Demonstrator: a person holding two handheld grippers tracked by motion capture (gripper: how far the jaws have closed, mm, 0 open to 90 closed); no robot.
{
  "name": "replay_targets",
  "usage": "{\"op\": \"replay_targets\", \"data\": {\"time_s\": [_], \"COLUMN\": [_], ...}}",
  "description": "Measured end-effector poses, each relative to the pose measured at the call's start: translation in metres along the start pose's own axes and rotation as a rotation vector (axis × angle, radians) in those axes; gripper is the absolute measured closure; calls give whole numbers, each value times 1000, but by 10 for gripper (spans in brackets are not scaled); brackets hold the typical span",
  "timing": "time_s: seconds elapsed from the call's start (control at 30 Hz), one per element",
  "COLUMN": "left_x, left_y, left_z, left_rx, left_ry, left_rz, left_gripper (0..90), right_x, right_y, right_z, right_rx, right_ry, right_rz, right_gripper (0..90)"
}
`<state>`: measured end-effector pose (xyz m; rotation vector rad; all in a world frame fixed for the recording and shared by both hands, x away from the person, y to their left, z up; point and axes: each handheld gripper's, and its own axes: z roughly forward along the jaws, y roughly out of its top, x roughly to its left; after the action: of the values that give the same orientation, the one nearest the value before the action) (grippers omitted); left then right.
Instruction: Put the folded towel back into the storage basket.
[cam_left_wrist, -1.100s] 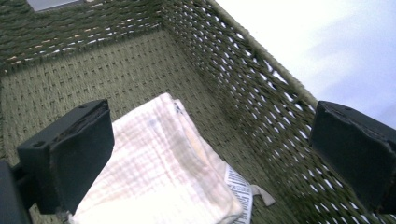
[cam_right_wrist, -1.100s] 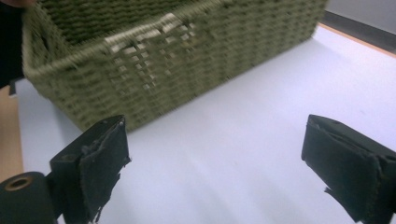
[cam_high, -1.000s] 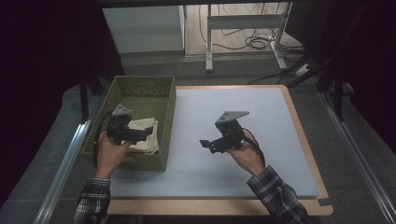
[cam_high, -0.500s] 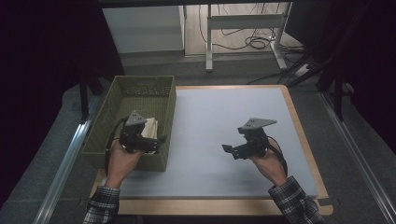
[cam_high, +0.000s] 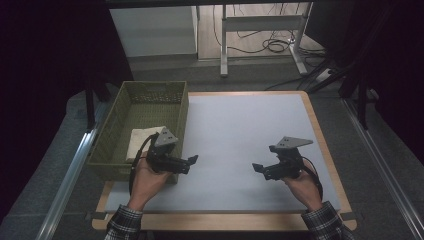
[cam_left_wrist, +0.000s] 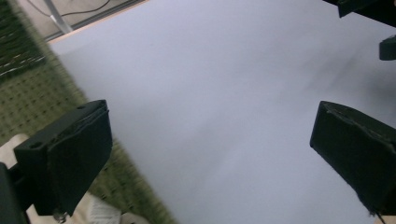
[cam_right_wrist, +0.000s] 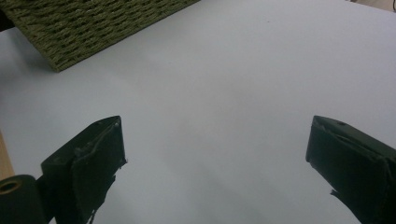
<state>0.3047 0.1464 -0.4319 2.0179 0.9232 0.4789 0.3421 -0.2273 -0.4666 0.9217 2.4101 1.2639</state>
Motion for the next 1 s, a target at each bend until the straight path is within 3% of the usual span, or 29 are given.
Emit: {"op": "replay_targets", "data": {"time_s": [0.27, 0.3, 0.37, 0.5, 0.63, 0.87, 0.97, 1.0], "left_x": [-39, -39, -54, -69, -76, -78, -76, -74], "left_y": [-1, -1, -4, -11, -23, -44, -53, -59], "left_z": [19, 19, 29, 44, 59, 80, 91, 100], "left_rx": [-9, -9, -10, 5, 13, 55, 93, 136], "left_ry": [-93, -93, -114, -139, -161, -129, -113, -108], "left_rz": [46, 46, 65, 96, 76, 72, 67, 56], "left_gripper": [0, 0, 0, 0, 0, 0, 0, 0], "right_x": [-8, -8, -11, -14, -15, -15, -17, -17], "right_y": [-24, -24, -34, -46, -57, -72, -81, -83], "right_z": [-18, -18, -21, -22, -24, -20, -13, -11], "right_rx": [-1, -1, 4, 13, 14, 36, 69, 82], "right_ry": [-17, -17, -24, -33, -37, -58, -81, -84], "right_rz": [27, 27, 40, 48, 58, 58, 48, 48], "right_gripper": [45, 45, 45, 45, 45, 45, 45, 46]}}
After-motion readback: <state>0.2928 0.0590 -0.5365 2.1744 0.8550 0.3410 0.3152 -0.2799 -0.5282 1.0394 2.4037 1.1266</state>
